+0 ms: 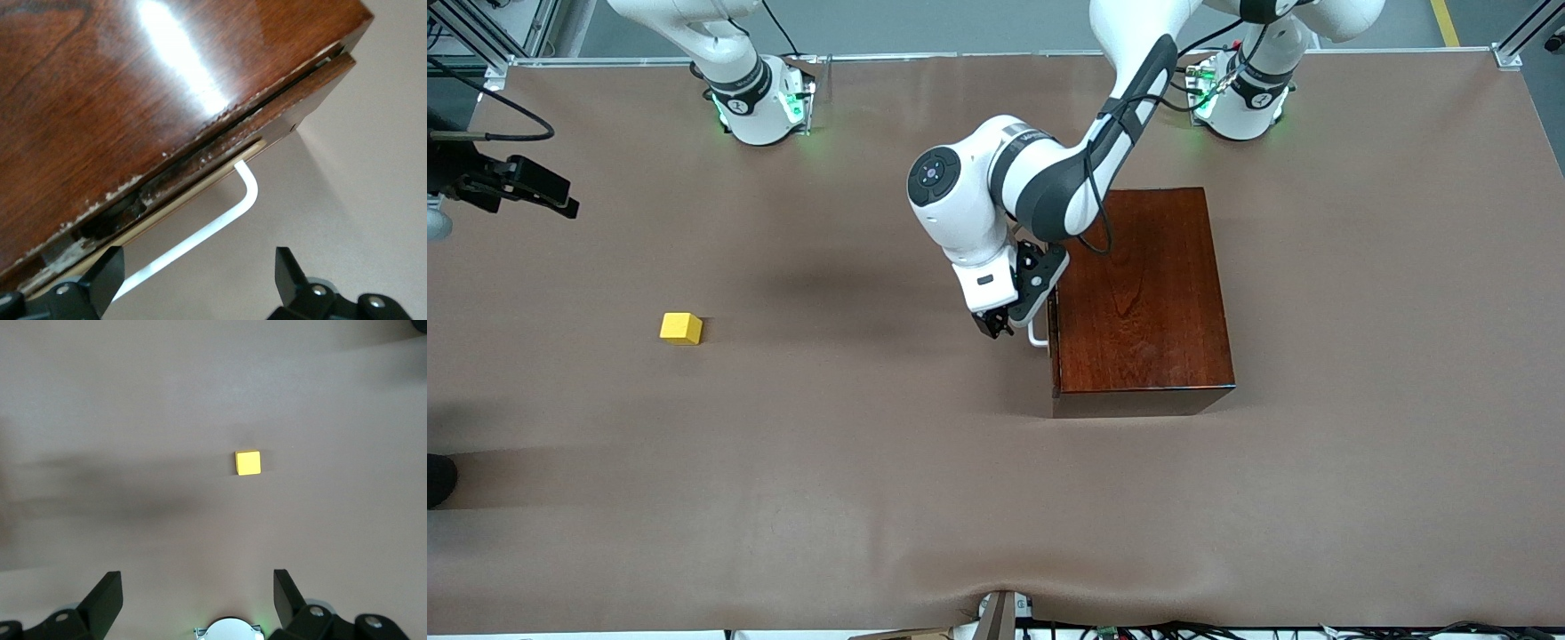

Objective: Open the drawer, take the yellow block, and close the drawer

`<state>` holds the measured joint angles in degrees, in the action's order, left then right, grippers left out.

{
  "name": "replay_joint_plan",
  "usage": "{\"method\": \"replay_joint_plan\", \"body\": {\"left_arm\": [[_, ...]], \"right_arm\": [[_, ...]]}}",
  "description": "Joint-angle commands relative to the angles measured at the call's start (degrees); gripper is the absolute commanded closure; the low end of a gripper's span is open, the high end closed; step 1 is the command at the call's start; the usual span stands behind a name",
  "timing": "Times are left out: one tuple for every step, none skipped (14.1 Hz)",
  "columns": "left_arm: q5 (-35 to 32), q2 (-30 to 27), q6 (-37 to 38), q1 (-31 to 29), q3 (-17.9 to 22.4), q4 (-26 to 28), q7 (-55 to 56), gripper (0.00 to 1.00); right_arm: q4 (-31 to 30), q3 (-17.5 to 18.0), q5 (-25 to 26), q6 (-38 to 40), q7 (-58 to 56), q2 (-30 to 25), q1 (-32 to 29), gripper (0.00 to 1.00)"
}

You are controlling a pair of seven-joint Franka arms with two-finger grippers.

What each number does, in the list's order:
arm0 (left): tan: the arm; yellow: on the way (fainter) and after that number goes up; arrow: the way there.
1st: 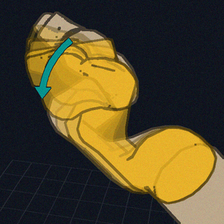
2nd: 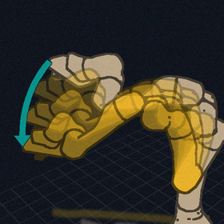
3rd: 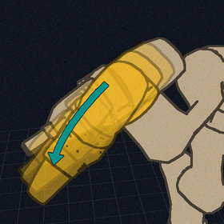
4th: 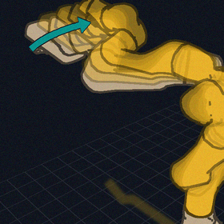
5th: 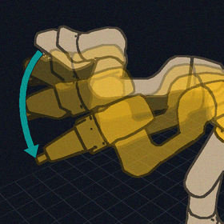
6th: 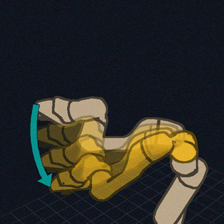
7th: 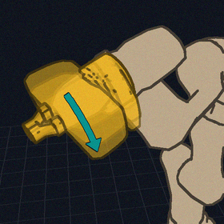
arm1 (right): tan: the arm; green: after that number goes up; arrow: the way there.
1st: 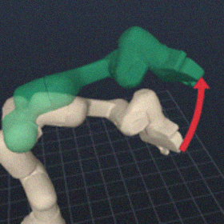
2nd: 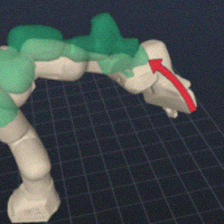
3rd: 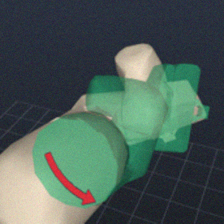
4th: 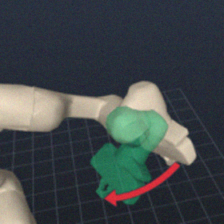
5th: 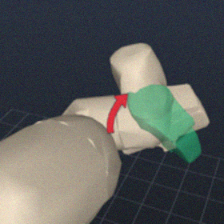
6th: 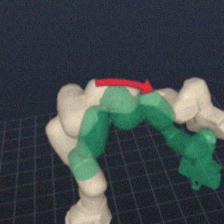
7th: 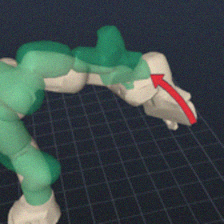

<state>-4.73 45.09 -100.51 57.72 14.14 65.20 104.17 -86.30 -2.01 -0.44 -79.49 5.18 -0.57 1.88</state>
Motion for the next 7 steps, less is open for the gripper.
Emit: {"method": "replay_joint_plan", "body": {"left_arm": [[0.60,-0.79,-0.30,1.25,-0.42,0.90,1.65,0.00],[0.60,-0.79,-0.21,1.34,-0.51,1.07,1.83,0.00],[0.68,-0.79,-0.12,1.34,-0.51,1.25,2.35,0.00],[0.68,-0.53,0.23,1.34,-0.60,1.34,2.97,0.00],[0.68,-0.44,0.40,1.34,-0.60,1.60,3.41,0.00],[0.68,-0.44,0.75,1.34,-0.60,2.38,3.32,0.00],[0.68,-0.53,1.54,1.25,-0.60,2.83,3.24,0.00]], "right_arm": [[-1.42,0.69,-0.71,-0.58,-0.26,-1.54,-0.91,0.00],[-1.24,0.69,-0.62,-0.41,-0.35,-1.45,-0.91,0.00],[-1.15,0.69,-0.71,-0.32,-0.35,-1.36,-1.00,0.00],[-1.15,0.61,-0.71,-0.32,-0.43,-1.36,-1.00,0.00],[-0.98,0.61,-0.44,-0.23,-0.44,-1.36,-0.91,0.00],[-0.11,0.95,0.08,-0.14,-0.35,-1.28,-0.65,0.00],[0.86,1.91,0.69,-0.14,-0.35,-1.19,-0.74,0.00]]}}
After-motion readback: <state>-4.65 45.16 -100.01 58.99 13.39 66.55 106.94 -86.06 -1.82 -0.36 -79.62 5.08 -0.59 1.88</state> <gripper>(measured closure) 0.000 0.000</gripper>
